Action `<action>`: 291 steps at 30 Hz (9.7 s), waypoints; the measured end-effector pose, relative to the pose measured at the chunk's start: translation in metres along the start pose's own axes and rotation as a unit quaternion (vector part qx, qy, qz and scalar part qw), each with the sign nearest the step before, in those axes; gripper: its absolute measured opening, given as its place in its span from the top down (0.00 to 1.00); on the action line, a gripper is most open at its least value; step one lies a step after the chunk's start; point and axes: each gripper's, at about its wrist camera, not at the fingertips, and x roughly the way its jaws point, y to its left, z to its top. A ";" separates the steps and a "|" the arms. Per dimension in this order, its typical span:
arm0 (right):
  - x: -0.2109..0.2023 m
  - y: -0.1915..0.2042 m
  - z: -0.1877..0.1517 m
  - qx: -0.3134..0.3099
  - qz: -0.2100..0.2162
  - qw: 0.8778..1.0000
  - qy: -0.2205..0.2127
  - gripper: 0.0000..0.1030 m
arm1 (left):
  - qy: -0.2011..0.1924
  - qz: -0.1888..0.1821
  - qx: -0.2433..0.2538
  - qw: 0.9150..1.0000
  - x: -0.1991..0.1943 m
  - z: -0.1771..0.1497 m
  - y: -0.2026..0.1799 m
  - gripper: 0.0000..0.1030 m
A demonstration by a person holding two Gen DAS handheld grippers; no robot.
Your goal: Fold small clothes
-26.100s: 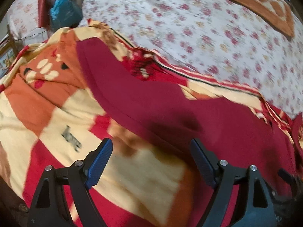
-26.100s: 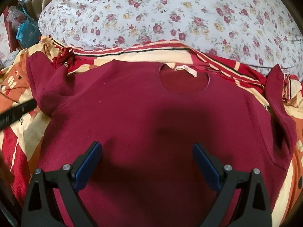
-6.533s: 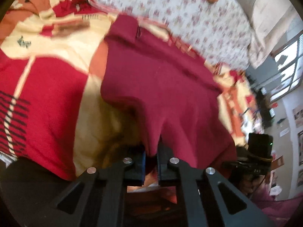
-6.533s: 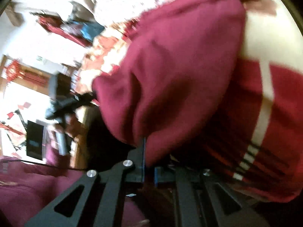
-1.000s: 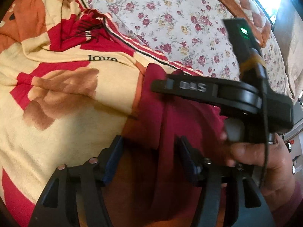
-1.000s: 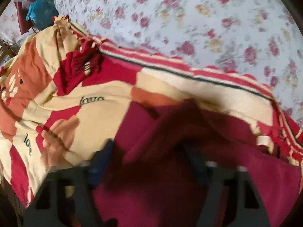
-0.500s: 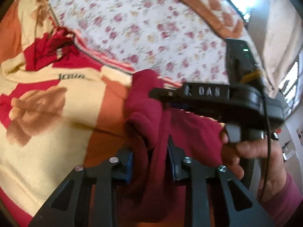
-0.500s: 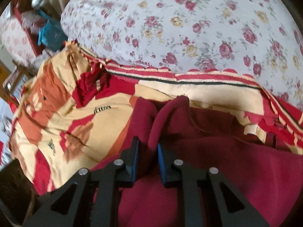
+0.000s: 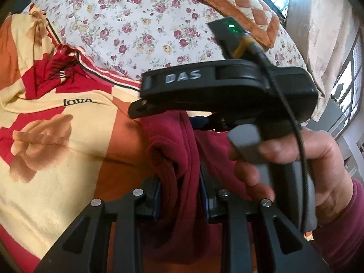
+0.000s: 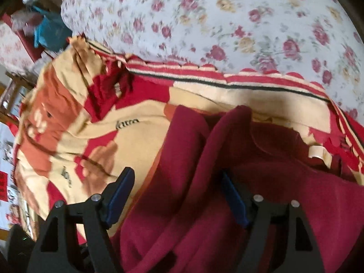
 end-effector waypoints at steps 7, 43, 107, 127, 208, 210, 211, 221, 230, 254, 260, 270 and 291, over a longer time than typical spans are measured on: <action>-0.001 0.006 -0.006 -0.051 -0.052 0.997 -0.018 0.48 | 0.007 0.006 -0.002 1.000 0.003 0.000 0.002 0.94; -0.132 -0.088 -0.061 0.001 0.034 0.992 -0.120 0.76 | 0.038 0.014 0.086 0.995 0.002 -0.008 -0.110 1.00; -0.209 -0.264 -0.218 0.164 -0.010 0.964 -0.209 0.34 | 0.122 0.046 0.180 0.975 0.058 -0.038 -0.183 0.91; -0.192 -0.266 -0.179 0.139 -0.092 0.965 -0.201 0.60 | 0.114 0.073 0.177 0.975 0.069 -0.040 -0.189 0.91; -0.156 -0.271 -0.229 0.154 -0.018 0.966 -0.207 0.07 | 0.107 0.153 0.095 0.978 0.057 -0.022 -0.150 0.82; -0.155 -0.272 -0.228 0.154 -0.017 0.966 -0.205 0.06 | 0.108 0.151 0.098 0.978 0.058 -0.021 -0.149 0.82; -0.155 -0.272 -0.228 0.155 -0.017 0.966 -0.204 0.06 | 0.108 0.149 0.099 0.978 0.059 -0.020 -0.149 0.82; -0.146 -0.287 -0.215 0.179 0.011 0.963 -0.203 0.04 | 0.139 0.066 0.085 0.984 0.079 0.008 -0.137 0.82; -0.143 -0.289 -0.210 0.190 0.032 0.957 -0.216 0.03 | 0.160 0.011 0.073 0.984 0.107 0.024 -0.139 0.67; -0.143 -0.263 -0.211 0.145 0.015 0.957 -0.251 0.26 | 0.187 -0.027 0.039 0.981 0.135 0.014 -0.133 0.60; -0.169 -0.236 -0.219 0.117 0.053 0.955 -0.266 0.37 | 0.183 -0.032 0.023 0.982 0.096 0.017 -0.133 0.72; -0.158 -0.175 -0.249 0.084 0.074 0.976 -0.185 0.36 | 0.176 0.009 0.009 0.984 -0.005 -0.020 -0.120 0.73; -0.224 -0.102 -0.297 0.003 0.021 0.966 -0.258 0.25 | 0.002 0.161 0.071 0.984 -0.076 -0.038 -0.122 0.64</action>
